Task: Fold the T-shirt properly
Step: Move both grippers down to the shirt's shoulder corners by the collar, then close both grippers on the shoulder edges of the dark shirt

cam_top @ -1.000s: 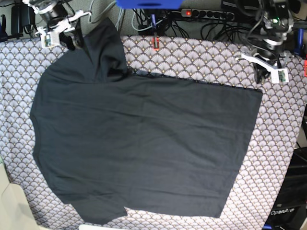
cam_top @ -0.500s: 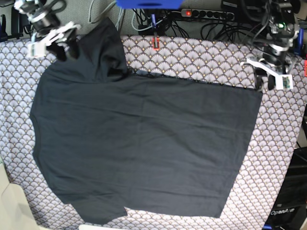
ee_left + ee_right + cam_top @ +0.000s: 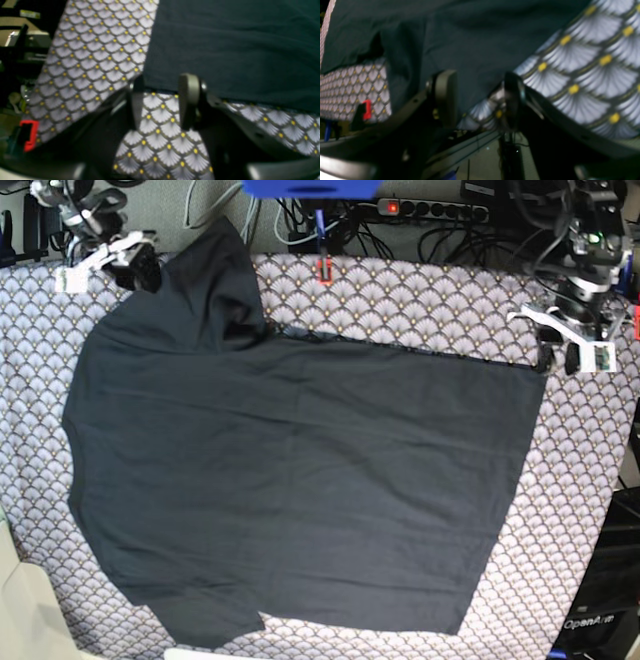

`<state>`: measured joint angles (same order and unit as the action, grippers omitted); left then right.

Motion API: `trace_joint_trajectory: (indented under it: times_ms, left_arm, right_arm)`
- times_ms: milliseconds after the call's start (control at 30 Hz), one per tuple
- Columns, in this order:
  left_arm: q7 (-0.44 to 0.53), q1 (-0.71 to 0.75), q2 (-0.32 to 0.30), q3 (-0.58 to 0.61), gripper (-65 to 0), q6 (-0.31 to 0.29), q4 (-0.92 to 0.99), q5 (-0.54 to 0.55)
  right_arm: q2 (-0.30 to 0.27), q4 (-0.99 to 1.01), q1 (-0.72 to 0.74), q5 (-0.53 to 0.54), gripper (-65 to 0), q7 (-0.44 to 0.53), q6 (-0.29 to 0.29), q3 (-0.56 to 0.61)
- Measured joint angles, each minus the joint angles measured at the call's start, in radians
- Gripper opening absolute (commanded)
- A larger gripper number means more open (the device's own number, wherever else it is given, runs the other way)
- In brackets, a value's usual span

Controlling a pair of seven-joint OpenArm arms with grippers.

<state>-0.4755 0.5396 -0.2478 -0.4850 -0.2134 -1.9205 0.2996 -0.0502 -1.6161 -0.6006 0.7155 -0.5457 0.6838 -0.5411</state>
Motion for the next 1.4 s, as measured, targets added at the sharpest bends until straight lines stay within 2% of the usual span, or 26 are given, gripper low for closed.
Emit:
trace_joint_trajectory:
  times_ms: [133, 300, 633, 733, 933, 1033, 1100, 1200, 1400]
  left_arm:
    - [0.0, 0.0, 0.0, -0.003, -41.8, 0.0, 0.0, -0.002]
    - [0.0, 0.0, 0.001, -0.003, -41.8, 0.0, 0.0, 0.0]
    - [0.0, 0.0, 0.001, -0.035, -41.8, 0.002, 0.0, 0.0]
    - [0.0, 0.0, 0.001, -0.05, -41.8, -0.004, 0.0, -0.003]
    - [-0.004, -0.011, 0.005, -0.051, -42.1, -0.001, 0.002, -0.002]
    - [-0.011, -0.055, 0.009, -0.049, -42.6, 0.0, 0.014, -0.002]
    - [-0.065, -0.078, 0.01, -0.048, -47.9, -0.002, 0.031, 0.004]
    - [-0.158, -0.159, 0.013, -0.05, -65.0, 0.0, 0.1, -0.003]
    - [-0.243, -0.304, 0.01, -0.055, -65.0, -0.001, 0.272, 0.0]
  right_arm:
    - [0.039, 0.002, -0.008, 0.003, -33.9, 0.006, 0.001, 0.001]
    - [0.034, 0.003, -0.008, 0.003, -33.9, 0.006, 0.0, 0.007]
    - [0.034, 0.002, -0.003, 0.008, -34.4, 0.016, 0.0, 0.119]
    - [0.033, 0.002, 0.002, 0.007, -39.9, 0.014, 0.0, 0.119]
    - [0.031, 0.003, 0.02, 0.0, -65.0, -0.008, 0.0, 0.119]
    - [0.031, 0.003, 0.022, -0.001, -65.0, -0.008, 0.0, 0.119]
    - [0.03, 0.005, 0.02, -0.001, -65.0, -0.008, 0.0, 0.117]
    - [0.009, 0.024, 0.024, 0.002, -65.0, -0.005, 0.0, 0.121]
    - [-0.024, 0.135, 0.065, 0.045, -65.0, 0.021, 0.027, 0.119]
